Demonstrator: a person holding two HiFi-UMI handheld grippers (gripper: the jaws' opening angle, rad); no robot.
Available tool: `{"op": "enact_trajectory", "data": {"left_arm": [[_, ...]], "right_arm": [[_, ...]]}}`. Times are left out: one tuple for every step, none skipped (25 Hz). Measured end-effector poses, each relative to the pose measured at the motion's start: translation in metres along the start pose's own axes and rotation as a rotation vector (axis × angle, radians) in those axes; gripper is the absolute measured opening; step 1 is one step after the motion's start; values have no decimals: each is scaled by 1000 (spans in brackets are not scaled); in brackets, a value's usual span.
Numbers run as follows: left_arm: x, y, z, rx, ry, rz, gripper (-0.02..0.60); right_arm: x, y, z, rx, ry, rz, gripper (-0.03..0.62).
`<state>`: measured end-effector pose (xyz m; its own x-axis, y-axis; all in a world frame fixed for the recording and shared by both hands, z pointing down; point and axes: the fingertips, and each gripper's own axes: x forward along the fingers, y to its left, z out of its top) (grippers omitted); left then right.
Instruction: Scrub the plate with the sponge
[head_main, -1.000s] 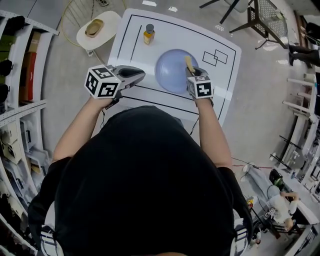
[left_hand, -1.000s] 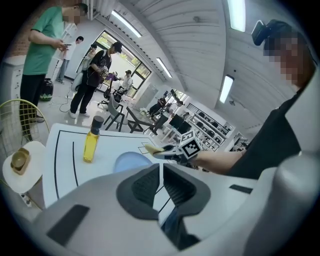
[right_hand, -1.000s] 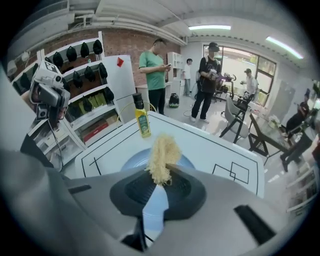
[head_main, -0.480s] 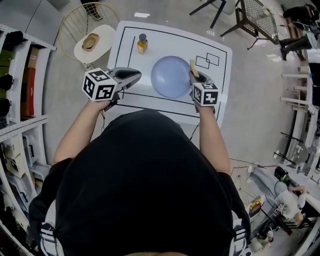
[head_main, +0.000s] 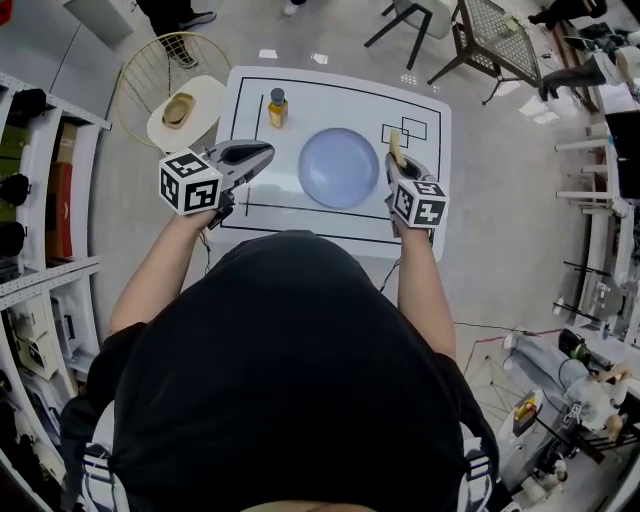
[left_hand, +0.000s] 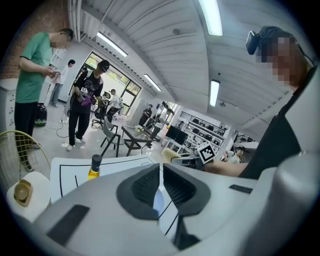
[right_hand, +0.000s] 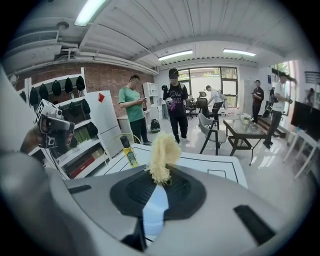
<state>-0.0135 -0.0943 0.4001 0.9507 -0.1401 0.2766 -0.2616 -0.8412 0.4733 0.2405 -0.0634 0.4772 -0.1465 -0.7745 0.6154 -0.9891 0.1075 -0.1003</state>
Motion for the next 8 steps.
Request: {"op": "enact_trajectory", "data": {"left_arm": [[0,-1,1,5,2,-1,26],[-1,-1,3,9,3,-2,26],[-2,-2,4,12,4,-2,26],[-4,-2,5,15,4,-1,26],[-6,-3,6,16,3,0,26],[-8,-3,6,17,3,1,26],[-10,-4,7,17,2,2,26],[-12,-5,8,18,1,4,26]], "right_arm": [[-3,0,3,4,-11,-2,34],[-6,0,7,8,-24,-3,34],[-9,0,12,9,-38,-2,34],[-13,2,16,10,-54,-1,34],[-16,3,21,9,-69,0,34],[-20,5,25,7,-83,2,34],[-24,7,29,5,-97,2,34],[-28,9,33,2,-110,3,34]]}}
